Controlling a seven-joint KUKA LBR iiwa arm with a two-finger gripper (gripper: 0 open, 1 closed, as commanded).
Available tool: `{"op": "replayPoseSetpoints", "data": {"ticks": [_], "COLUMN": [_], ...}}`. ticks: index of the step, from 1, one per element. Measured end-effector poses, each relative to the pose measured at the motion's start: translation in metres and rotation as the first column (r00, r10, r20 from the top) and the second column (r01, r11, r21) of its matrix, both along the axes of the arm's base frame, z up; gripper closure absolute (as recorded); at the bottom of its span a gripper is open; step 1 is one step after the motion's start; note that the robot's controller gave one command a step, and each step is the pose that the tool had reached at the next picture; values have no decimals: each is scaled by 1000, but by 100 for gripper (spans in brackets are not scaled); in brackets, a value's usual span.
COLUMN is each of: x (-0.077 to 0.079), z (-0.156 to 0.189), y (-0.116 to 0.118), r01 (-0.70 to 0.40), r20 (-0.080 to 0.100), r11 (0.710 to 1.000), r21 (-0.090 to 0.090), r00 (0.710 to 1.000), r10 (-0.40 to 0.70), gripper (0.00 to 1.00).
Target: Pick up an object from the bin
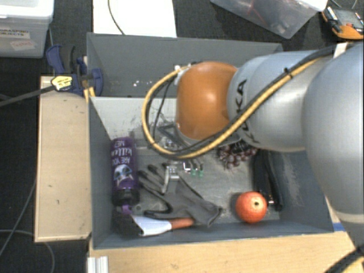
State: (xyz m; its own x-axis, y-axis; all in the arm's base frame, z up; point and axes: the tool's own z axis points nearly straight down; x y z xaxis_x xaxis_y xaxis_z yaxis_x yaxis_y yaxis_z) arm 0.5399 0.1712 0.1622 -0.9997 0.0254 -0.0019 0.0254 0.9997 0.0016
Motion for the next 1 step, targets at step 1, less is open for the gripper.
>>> {"op": "replayPoseSetpoints", "data": {"ticks": [1], "x": [0], "z": [0], "y": [0], "r01": [1], "r20": [0], "r11": [1000], "r21": [0], "r00": [1000], "r10": [-1], "gripper": [0]}}
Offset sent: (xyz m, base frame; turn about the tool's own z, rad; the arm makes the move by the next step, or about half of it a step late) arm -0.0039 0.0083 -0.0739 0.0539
